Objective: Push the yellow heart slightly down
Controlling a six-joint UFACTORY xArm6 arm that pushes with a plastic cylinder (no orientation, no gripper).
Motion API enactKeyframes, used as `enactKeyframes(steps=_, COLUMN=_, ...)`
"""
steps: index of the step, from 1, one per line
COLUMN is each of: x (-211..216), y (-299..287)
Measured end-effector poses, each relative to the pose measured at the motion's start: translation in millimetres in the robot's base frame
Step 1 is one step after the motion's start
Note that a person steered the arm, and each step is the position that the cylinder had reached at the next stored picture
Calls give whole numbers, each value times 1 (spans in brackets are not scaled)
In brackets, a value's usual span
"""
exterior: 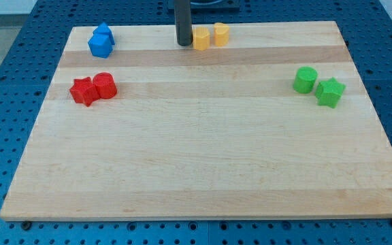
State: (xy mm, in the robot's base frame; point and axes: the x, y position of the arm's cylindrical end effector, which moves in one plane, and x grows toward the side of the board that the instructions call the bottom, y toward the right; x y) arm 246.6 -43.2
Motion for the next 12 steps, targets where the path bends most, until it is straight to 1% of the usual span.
enactKeyframes(steps=1, x=0, y=0)
enactKeyframes(steps=2, x=-11, y=-11)
enactKeyframes(steps=3, x=-38, y=-11)
enactKeyframes(steps=4, x=-55, y=11)
enactKeyframes(steps=6, x=-54, y=77)
enactKeyframes(steps=7, x=-48, y=77)
enactKeyframes(steps=9, x=-16, y=77)
enactKeyframes(steps=12, x=52, y=77)
